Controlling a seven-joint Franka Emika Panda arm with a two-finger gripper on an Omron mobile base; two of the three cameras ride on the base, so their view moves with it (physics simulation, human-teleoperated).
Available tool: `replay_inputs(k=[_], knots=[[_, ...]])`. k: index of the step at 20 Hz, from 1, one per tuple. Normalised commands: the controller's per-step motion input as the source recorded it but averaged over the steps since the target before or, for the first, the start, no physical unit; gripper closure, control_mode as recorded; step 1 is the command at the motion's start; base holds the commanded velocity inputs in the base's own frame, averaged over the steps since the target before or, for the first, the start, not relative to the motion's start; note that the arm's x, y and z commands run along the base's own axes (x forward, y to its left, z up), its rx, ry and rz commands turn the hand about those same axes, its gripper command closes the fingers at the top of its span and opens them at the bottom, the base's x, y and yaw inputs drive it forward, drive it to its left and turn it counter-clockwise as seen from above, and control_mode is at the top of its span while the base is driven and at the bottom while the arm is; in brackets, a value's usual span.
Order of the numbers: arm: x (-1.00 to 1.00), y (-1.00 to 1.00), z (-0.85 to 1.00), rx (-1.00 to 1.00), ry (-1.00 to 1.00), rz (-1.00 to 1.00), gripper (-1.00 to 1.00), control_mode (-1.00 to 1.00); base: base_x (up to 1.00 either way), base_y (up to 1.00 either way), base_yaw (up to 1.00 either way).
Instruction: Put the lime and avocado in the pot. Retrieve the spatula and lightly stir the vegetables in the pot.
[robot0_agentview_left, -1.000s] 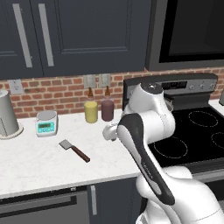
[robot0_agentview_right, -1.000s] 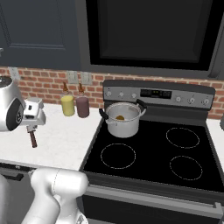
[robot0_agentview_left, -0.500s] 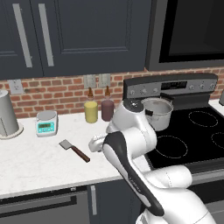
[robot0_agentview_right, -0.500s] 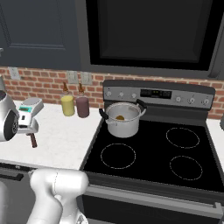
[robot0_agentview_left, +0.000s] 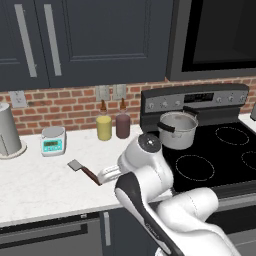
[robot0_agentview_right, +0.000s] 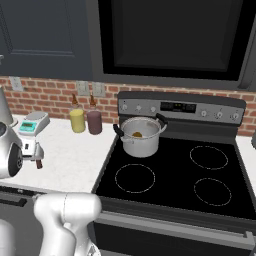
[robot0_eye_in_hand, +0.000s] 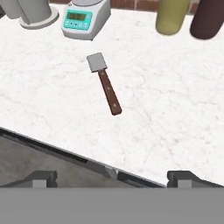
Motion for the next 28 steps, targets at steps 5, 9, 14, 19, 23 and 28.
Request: replay_inputs(k=[5,9,14,19,23,28], knots=[[0.28,0.18,-0.21,0.0,0.0,0.0,-1.0,-1.0,0.0,0.0,0.0],[0.36,0.13,-0.13,0.0,0.0,0.0,-1.0,-1.0,0.0,0.0,0.0],[0.32,0.06,-0.17,0.0,0.03,0.0,-1.0,-1.0,0.0,0.0,0.0],[0.15,0.01,-0.27,0.0,0.0,0.03,-1.0,-1.0,0.0,0.0,0.0],[0.1,0.11,-0.43,0.0,0.0,0.04,-1.0,-1.0,0.0,0.0,0.0],[0.08,0.04,-0.39,0.0,0.0,0.07,-1.0,-1.0,0.0,0.0,0.0]])
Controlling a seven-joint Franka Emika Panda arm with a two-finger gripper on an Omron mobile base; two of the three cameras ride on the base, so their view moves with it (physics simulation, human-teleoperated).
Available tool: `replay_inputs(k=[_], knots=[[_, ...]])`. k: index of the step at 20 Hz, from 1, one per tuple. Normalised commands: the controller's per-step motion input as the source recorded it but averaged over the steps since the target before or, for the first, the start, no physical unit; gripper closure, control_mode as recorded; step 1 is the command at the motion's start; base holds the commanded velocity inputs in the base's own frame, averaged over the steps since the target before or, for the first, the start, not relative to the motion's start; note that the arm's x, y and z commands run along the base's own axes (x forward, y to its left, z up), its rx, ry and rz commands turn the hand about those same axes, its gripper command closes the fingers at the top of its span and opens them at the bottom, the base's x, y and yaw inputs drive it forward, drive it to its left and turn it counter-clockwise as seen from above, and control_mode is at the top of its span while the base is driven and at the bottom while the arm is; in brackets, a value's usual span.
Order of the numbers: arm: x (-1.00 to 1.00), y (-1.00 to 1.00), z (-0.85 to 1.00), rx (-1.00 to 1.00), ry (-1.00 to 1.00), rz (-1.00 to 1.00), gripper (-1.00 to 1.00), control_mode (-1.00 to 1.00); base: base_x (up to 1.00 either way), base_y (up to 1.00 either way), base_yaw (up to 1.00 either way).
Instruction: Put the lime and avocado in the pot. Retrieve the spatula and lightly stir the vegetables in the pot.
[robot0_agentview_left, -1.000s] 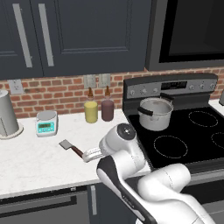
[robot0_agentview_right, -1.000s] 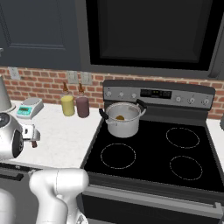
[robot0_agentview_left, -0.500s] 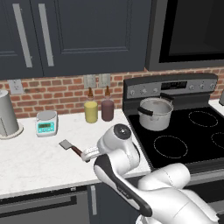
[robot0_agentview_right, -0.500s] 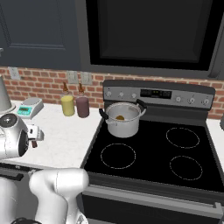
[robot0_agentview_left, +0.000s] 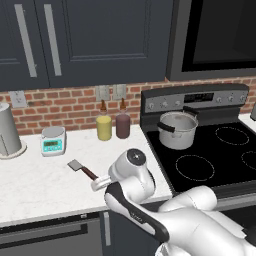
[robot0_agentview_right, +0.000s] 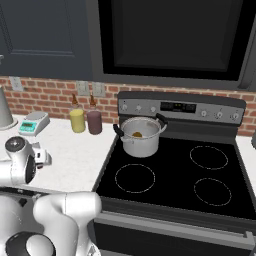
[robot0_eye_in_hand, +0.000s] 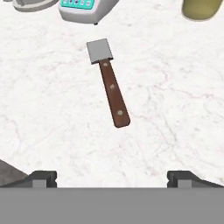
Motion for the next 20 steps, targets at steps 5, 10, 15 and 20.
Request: replay_inputs(k=[5,10,15,20], knots=[[0.04,0.0,-0.08,0.0,-0.05,0.05,-1.0,-1.0,0.0,0.0,0.0],[0.0,0.0,0.0,0.0,-0.11,0.01,-1.0,-1.0,0.0,0.0,0.0],[0.0,0.0,0.0,0.0,-0.03,0.0,-1.0,-1.0,0.0,0.0,0.0],[0.04,0.0,-0.03,0.0,0.0,0.0,-1.0,-1.0,0.0,0.0,0.0]])
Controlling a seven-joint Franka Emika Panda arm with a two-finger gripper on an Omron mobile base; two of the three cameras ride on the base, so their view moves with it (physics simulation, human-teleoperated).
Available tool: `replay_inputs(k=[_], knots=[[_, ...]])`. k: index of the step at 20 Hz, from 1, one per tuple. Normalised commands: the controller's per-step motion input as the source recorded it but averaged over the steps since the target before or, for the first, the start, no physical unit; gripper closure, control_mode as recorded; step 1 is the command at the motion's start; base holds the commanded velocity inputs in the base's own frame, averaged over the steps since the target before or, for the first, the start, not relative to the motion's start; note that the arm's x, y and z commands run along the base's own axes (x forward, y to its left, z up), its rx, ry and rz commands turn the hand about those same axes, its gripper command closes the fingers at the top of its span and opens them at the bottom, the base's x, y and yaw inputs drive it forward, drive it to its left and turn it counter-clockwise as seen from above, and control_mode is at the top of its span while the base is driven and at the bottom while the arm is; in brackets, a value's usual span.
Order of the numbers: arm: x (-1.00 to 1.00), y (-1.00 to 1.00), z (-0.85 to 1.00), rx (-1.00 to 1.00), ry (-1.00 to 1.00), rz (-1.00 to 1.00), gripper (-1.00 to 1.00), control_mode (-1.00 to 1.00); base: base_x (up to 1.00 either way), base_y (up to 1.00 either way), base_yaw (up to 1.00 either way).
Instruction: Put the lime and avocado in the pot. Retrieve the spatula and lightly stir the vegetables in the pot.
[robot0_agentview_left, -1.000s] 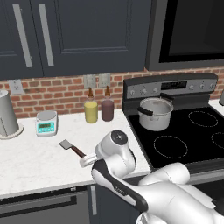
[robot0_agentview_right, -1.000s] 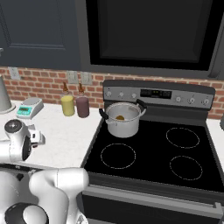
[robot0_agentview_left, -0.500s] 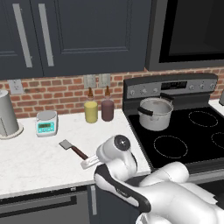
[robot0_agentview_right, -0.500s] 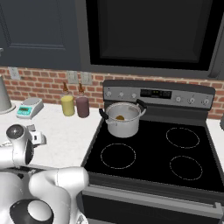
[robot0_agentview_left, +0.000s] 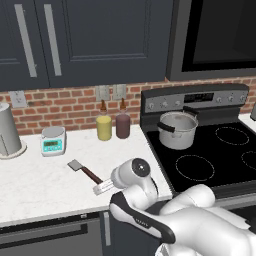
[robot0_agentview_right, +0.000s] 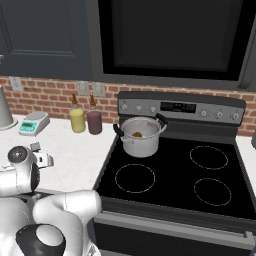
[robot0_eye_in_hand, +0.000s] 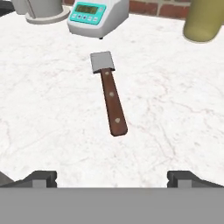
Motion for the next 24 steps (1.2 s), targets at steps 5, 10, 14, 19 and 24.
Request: replay_inputs(k=[5,10,14,19,24], knots=[[0.2,0.06,-0.16,0.0,0.0,0.0,-1.0,-1.0,0.0,0.0,0.0],[0.21,0.11,-0.19,0.0,0.0,0.0,-1.0,-1.0,0.0,0.0,0.0],[0.03,0.0,-0.02,0.0,0.0,0.0,-1.0,-1.0,0.0,0.0,0.0],[0.0,0.0,-0.03,0.0,0.0,0.01,-1.0,-1.0,0.0,0.0,0.0],[0.01,0.0,-0.04,0.0,0.0,0.0,-1.0,-1.0,0.0,0.0,0.0]])
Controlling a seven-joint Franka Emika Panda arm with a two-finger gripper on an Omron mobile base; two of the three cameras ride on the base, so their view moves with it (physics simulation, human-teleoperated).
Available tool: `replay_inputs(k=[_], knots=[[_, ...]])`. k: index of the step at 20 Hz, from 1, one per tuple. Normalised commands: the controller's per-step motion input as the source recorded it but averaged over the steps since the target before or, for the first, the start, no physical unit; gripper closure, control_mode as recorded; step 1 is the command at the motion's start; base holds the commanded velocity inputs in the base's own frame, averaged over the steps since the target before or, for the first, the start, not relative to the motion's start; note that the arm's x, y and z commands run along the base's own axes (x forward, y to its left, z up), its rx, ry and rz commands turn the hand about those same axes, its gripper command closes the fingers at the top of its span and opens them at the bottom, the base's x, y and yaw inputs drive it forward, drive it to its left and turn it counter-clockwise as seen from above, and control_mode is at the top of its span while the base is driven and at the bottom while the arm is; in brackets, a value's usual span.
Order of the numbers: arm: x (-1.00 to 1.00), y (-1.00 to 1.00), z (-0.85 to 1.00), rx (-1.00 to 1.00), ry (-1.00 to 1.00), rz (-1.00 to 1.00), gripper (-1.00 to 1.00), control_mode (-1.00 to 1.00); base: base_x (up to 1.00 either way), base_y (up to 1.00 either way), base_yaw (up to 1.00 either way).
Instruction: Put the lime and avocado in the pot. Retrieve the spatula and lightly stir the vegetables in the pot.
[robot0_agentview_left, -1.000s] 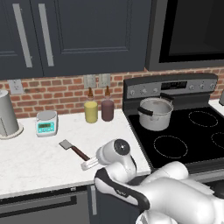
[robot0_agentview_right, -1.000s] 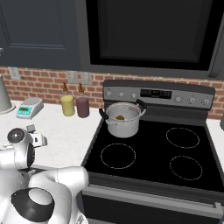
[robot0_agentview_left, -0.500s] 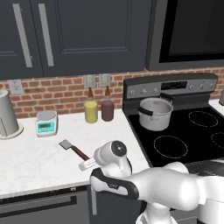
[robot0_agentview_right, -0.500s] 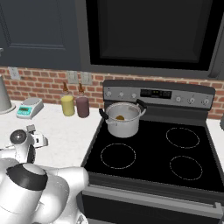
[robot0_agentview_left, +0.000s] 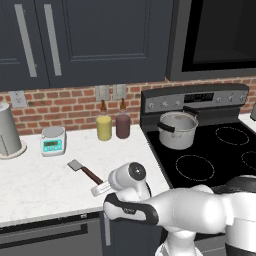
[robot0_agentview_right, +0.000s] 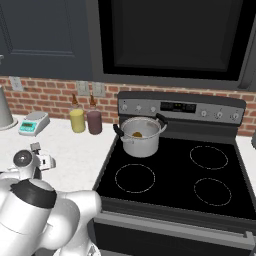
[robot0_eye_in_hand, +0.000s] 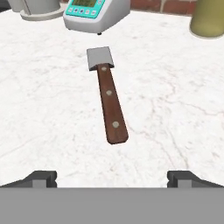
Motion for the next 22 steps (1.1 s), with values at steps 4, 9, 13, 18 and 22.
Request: replay_inputs(k=[4,9,13,18,22], knots=[[0.03,0.0,0.0,0.0,0.0,0.0,-1.0,-1.0,0.0,0.0,0.0],[0.0,0.08,0.0,0.0,0.0,0.0,-1.0,-1.0,0.0,0.0,0.0],[0.0,0.14,-0.01,0.0,0.0,0.0,-1.0,-1.0,0.0,0.0,0.0],[0.0,0.09,0.0,0.0,0.0,0.0,-1.0,-1.0,0.0,0.0,0.0],[0.0,0.02,-0.02,0.0,0.0,0.0,-1.0,-1.0,0.0,0.0,0.0]])
